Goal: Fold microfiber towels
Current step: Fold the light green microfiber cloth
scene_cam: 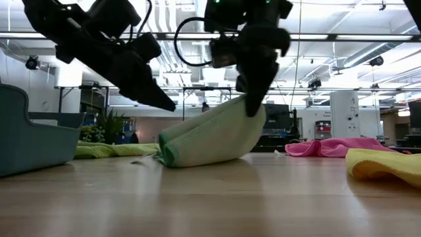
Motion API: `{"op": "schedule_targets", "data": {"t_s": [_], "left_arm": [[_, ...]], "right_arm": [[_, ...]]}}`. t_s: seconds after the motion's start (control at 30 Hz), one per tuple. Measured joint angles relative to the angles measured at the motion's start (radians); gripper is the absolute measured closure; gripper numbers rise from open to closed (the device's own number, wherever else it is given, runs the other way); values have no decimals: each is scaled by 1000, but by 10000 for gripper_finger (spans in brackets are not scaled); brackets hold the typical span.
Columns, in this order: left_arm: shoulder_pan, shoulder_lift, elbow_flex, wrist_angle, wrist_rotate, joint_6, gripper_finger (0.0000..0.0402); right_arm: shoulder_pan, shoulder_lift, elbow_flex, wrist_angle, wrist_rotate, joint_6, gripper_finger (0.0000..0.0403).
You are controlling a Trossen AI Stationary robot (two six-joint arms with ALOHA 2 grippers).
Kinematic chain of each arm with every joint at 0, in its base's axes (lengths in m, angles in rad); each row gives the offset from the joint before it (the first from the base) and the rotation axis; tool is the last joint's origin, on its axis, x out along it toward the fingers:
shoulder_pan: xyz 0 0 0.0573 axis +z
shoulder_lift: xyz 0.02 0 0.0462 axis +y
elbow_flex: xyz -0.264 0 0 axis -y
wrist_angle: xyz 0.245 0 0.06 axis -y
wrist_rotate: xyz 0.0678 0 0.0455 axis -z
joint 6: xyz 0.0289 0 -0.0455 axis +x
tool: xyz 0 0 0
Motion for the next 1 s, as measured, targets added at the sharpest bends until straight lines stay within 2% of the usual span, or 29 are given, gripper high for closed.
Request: {"op": "schedule_targets", "data": {"t_s": [0.2, 0.37, 0.5, 0.73, 1.0], "left_arm": [[-39, 92, 0, 115, 3, 0, 179], [-65, 160, 1, 252, 3, 1, 198], [-78, 218, 15, 321, 4, 1, 232], [-83, 332, 74, 322, 3, 4, 308], [-74, 380, 82, 331, -2, 43, 394]], "right_arm": [[82, -83, -97, 50, -21, 68, 360], [156, -167, -256, 276, 13, 97, 360], [200, -232, -399, 453, 13, 166, 360], [247, -307, -602, 702, 14, 283, 360], [250, -322, -675, 798, 25, 294, 365]]}}
